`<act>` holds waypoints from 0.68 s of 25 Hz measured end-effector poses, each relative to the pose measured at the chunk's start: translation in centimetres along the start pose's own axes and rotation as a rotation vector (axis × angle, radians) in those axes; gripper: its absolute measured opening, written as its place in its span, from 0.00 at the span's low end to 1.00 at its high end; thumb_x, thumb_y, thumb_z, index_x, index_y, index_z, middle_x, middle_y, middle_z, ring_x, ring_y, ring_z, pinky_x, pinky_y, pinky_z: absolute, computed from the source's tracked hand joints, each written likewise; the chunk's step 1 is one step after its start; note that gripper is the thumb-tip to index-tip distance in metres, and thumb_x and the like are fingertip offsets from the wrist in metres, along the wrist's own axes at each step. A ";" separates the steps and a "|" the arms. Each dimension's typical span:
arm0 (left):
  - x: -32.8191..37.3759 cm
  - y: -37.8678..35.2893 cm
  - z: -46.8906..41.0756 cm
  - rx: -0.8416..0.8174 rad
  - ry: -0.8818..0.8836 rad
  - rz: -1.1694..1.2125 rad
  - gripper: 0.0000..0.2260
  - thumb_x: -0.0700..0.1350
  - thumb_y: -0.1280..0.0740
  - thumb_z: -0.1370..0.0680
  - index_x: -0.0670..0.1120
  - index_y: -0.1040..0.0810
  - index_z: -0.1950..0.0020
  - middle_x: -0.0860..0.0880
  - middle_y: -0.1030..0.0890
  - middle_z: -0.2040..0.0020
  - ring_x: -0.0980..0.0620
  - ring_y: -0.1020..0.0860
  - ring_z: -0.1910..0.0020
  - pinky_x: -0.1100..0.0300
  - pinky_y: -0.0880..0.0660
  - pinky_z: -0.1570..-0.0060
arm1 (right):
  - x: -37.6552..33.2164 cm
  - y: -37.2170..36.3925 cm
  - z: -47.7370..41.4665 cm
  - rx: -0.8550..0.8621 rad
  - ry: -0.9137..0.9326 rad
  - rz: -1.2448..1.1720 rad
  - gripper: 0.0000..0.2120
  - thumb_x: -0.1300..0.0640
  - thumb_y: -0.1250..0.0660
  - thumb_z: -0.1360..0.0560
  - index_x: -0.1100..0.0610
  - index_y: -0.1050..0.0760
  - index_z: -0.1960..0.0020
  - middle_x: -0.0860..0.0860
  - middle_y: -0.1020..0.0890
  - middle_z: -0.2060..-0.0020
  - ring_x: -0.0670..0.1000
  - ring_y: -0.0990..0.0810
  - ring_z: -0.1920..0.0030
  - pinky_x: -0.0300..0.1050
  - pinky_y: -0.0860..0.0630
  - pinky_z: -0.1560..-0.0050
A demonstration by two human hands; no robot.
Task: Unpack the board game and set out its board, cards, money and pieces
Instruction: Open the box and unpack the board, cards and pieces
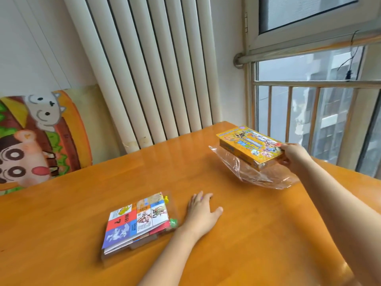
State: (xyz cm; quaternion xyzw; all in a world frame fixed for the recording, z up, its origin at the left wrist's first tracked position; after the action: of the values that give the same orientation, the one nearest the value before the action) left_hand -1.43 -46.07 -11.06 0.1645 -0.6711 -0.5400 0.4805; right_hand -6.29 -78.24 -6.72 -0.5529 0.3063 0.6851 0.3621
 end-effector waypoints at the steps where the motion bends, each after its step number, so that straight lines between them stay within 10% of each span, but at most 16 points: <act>1: 0.0 0.0 0.0 0.001 -0.006 0.000 0.26 0.56 0.40 0.20 0.51 0.41 0.24 0.46 0.48 0.22 0.46 0.52 0.23 0.54 0.54 0.25 | 0.5 0.2 0.1 0.031 0.007 0.057 0.15 0.60 0.42 0.21 0.64 0.30 0.35 0.56 0.27 0.69 0.50 0.26 0.78 0.39 0.28 0.78; 7: 0.1 0.0 0.1 0.000 -0.008 -0.026 0.26 0.56 0.41 0.20 0.50 0.41 0.24 0.45 0.49 0.22 0.46 0.52 0.23 0.54 0.54 0.26 | 1.2 0.9 2.2 0.271 0.191 0.632 0.18 0.59 0.34 0.26 0.59 0.30 0.36 0.63 0.31 0.36 0.64 0.35 0.34 0.57 0.38 0.34; 12: 0.9 1.2 0.4 0.026 -0.037 0.084 0.24 0.51 0.35 0.22 0.48 0.34 0.28 0.44 0.45 0.23 0.49 0.45 0.24 0.62 0.47 0.30 | -1.5 -1.3 4.8 0.175 0.478 0.698 0.13 0.63 0.36 0.25 0.59 0.25 0.41 0.62 0.27 0.38 0.62 0.33 0.36 0.53 0.35 0.37; 17: 1.3 7.7 2.5 0.322 -0.168 0.179 0.13 0.46 0.32 0.24 0.48 0.24 0.39 0.49 0.33 0.29 0.54 0.33 0.32 0.74 0.44 0.44 | -5.4 -6.6 11.1 -0.174 0.744 0.646 0.06 0.61 0.35 0.24 0.58 0.20 0.51 0.52 0.18 0.55 0.51 0.21 0.55 0.39 0.28 0.62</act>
State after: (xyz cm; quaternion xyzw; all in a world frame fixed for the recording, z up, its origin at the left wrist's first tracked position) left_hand -1.80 -42.84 -3.51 0.1332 -0.7986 -0.3925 0.4364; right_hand -6.01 -66.30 0.66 -0.6650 0.5118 0.5416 -0.0499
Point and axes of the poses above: each hand's wrist, its own z-axis away from the middle knuckle, its own y-axis out of the back of the hand, x = y × z, the point moved 7 cm from there along -z, towards the middle knuckle
